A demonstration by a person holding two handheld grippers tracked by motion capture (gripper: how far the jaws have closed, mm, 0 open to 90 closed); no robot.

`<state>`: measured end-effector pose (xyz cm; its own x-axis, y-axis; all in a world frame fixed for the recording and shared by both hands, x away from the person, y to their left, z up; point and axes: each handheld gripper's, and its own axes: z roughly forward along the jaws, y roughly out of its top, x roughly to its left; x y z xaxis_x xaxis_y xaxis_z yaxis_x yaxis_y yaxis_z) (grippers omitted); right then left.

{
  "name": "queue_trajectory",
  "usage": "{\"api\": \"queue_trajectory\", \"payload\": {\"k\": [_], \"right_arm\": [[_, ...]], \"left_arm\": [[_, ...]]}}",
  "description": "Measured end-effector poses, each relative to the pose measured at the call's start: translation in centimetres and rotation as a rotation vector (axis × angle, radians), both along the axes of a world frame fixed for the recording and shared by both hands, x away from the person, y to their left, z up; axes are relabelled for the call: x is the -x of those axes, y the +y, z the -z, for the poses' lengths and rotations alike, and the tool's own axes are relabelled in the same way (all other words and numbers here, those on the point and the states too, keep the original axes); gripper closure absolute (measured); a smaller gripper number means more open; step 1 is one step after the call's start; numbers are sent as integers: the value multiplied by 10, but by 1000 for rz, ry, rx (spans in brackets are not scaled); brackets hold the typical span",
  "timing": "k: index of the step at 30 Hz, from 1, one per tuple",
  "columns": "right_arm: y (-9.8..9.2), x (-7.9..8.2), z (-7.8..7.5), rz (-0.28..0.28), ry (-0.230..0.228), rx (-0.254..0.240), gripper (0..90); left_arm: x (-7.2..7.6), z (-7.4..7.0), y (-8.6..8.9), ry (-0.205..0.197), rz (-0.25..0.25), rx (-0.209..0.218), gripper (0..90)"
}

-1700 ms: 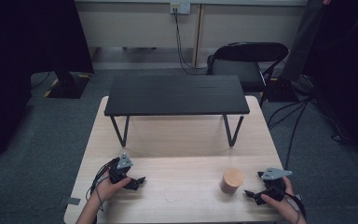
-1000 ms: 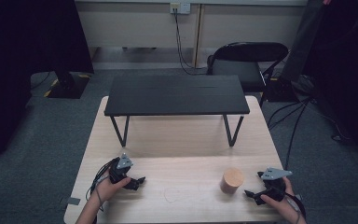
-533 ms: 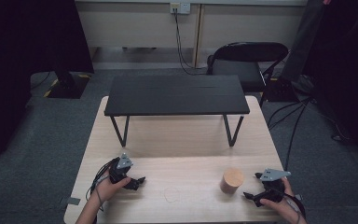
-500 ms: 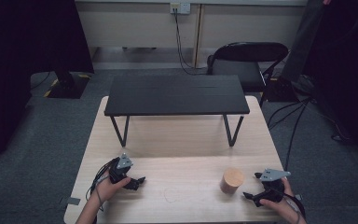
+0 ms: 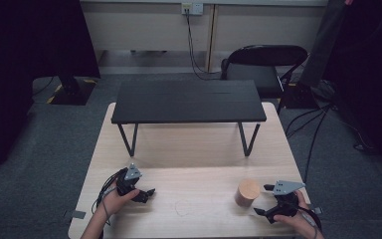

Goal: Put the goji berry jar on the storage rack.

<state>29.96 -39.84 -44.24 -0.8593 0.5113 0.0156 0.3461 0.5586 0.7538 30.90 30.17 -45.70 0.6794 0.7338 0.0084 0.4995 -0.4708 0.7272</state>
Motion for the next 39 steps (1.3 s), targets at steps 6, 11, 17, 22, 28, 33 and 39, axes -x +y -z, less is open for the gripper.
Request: {"api": "queue_trajectory", "payload": {"k": [6,11,17,22,28,33,39], "right_arm": [[5,-2,1,-19,3,-7,6],[12,-1,1,-26,-8,-22,6],[16,-3,3,-41,-12,-40,5],[20,-5,5,-42,-13,-59,4],[26,-7,8,-47,-21,-65,5],[27,-8,10,-34,-15,-93,34],[30,-12,12,-57,-20,-85,121]], "left_arm": [[0,0,0,-2,3,-3,0],[0,0,0,-2,3,-4,0],[-1,0,0,-2,2,-4,0],[-1,0,0,-2,2,-3,0],[0,0,-1,0,-4,3,0],[0,0,-1,0,-3,3,0],[-1,0,-1,0,-3,1,0]]}}
